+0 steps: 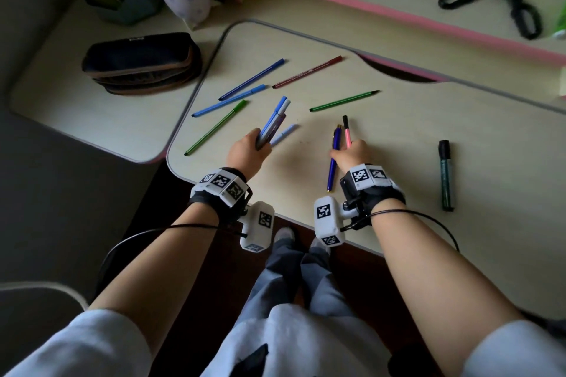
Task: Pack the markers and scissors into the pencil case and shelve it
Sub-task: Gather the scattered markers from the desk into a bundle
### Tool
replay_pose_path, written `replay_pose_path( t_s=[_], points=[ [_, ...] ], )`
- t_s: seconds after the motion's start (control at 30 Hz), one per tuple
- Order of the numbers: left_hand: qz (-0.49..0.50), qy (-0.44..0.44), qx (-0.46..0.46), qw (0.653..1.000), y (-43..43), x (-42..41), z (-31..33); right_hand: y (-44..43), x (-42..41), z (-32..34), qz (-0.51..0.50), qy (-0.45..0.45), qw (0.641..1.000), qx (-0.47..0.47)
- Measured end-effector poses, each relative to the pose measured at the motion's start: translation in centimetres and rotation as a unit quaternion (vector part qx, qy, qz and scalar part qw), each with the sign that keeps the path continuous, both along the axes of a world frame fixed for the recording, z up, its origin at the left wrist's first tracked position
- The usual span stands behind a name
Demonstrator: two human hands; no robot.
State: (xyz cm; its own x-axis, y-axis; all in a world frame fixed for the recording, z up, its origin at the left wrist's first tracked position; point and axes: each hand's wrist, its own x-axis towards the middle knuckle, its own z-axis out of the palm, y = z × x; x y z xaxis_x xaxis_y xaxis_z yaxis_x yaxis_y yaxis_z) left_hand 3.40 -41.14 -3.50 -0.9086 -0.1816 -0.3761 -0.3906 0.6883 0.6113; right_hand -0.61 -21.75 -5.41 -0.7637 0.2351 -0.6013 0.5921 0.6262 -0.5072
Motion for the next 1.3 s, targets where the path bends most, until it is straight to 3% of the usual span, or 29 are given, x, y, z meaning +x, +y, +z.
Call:
replay_pose_path(
  t_s=[0.17,0.43,0.73,0.9,1.3],
  points=[
    [0.007,-0.002,-0.001,1.000,-0.7,-0.3,-0.7,0.2,-0.6,0.2,-0.008,0.001,1.000,-0.010],
    [0.010,0.023,-0.082,0.996,-0.4,-1.8,-2.2,0.9,-1.7,0.0,-0.031,0.042,0.997,-0.056],
    [0.012,-0.028,-0.100,0.995,-0.1,-2.8,-2.7,1.8,-2.5,-0.4,-0.084,0.049,0.992,-0.082],
    [0.005,-0.055,-0.103,0.993,-0.1,-3.4,-2.6,1.9,-3.1,-0.6,-0.107,0.052,0.990,-0.077],
    [-0.015,-0.021,-0.056,0.998,-0.3,-7.8,-1.4,1.1,-8.2,-0.5,-0.159,0.076,0.982,-0.067]
  ],
)
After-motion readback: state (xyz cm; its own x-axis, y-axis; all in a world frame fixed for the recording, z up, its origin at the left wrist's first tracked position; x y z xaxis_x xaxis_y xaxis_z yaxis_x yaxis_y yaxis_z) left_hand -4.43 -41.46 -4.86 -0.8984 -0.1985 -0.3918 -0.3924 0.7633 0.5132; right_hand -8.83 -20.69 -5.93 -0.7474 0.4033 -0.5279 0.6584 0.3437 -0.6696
